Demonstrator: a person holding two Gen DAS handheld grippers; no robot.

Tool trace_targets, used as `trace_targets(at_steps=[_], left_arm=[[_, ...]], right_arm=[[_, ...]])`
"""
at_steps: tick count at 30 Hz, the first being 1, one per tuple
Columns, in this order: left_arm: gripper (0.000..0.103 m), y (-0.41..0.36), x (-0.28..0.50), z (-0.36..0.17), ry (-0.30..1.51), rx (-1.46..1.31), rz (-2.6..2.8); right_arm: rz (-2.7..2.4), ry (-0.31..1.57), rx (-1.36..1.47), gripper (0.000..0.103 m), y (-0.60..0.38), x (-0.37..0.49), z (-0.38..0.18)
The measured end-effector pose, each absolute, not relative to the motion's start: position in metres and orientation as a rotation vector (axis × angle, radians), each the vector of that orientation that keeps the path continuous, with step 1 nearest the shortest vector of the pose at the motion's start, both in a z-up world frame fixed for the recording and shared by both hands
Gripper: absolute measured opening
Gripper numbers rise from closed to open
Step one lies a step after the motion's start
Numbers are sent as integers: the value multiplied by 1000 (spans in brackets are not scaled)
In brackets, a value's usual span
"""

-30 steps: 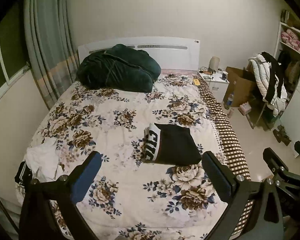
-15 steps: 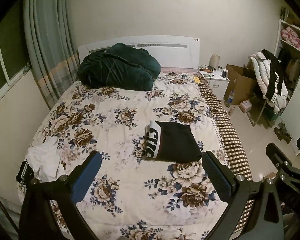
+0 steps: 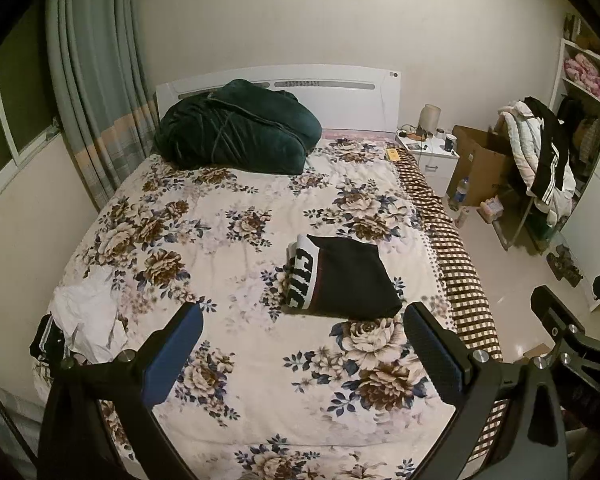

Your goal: Fold small clothes

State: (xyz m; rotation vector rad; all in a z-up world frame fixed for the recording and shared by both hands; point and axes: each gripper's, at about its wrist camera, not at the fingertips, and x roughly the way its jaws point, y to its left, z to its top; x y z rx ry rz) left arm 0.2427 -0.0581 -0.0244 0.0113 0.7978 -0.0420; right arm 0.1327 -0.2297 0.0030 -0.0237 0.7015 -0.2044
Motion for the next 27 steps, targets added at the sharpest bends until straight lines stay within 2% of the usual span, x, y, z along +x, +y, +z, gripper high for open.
trace_targets(at_steps=[27], left_arm=[[103,-59,241,-26,799,11,-35]], right_arm=[[-196,708,-24,103,-234,134,2]])
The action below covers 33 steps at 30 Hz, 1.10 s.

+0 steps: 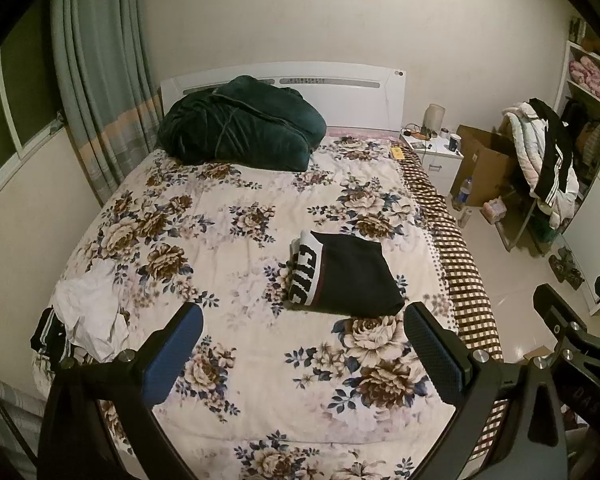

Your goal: Fold small clothes

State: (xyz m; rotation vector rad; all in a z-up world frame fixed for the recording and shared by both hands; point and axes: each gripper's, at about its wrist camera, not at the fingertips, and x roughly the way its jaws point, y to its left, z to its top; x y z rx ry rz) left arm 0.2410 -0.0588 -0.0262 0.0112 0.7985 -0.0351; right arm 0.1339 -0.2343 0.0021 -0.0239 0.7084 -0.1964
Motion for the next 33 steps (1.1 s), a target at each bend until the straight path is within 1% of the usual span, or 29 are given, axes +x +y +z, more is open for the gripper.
trace_targets(at_steps=[33], left_arm=[[103,-56,245,-24,802,11,-40]], right_arm=[[-183,710,-28,103,-241,139,1]])
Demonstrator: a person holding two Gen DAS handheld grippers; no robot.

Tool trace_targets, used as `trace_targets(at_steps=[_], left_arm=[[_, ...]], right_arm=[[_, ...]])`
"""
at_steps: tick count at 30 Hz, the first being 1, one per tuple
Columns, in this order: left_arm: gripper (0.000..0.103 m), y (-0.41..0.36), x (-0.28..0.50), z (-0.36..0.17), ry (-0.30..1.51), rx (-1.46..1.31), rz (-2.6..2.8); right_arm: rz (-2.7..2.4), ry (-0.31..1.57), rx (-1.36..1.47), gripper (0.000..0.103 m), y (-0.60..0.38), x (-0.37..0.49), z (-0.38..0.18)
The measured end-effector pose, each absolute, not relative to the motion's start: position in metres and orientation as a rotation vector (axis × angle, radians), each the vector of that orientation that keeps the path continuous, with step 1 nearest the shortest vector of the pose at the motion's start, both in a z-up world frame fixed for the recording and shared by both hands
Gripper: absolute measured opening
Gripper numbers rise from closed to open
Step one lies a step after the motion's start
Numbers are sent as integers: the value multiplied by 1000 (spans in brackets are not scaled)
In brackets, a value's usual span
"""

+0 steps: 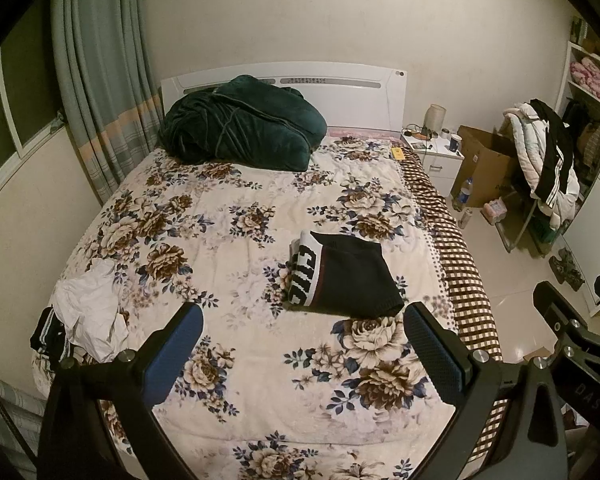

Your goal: Fold small clothes

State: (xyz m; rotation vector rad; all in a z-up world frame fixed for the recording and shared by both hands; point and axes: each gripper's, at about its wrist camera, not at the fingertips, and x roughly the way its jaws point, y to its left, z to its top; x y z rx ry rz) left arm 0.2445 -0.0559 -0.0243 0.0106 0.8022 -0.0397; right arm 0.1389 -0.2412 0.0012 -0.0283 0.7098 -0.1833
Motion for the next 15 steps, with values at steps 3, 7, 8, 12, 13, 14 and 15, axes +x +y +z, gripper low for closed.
trace_targets(at_steps=[3,7,8,12,13,14,15], left_arm=[[103,-56,245,-25,804,10,-40],[103,-56,245,-24,803,11,-40],[103,-56,246,-24,803,11,-39],[103,-55,245,-25,799,10,-35],[103,-56,244,-26,798,9,-33],[103,-56,244,-26,800,9,-34],[103,-55,244,-26,801,8,-33]], right_arm=[[-184,708,-28,103,-241,139,1],[-186,709,-28,103,-240,138,2],[-186,709,-29,103,-240,138,2],[-186,710,-27,103,-240,138,2],[-187,709,-27,103,-240,139,2],[-186,709,-27,103,-240,138,2],[-187,709,-27,103,-240,139,2]])
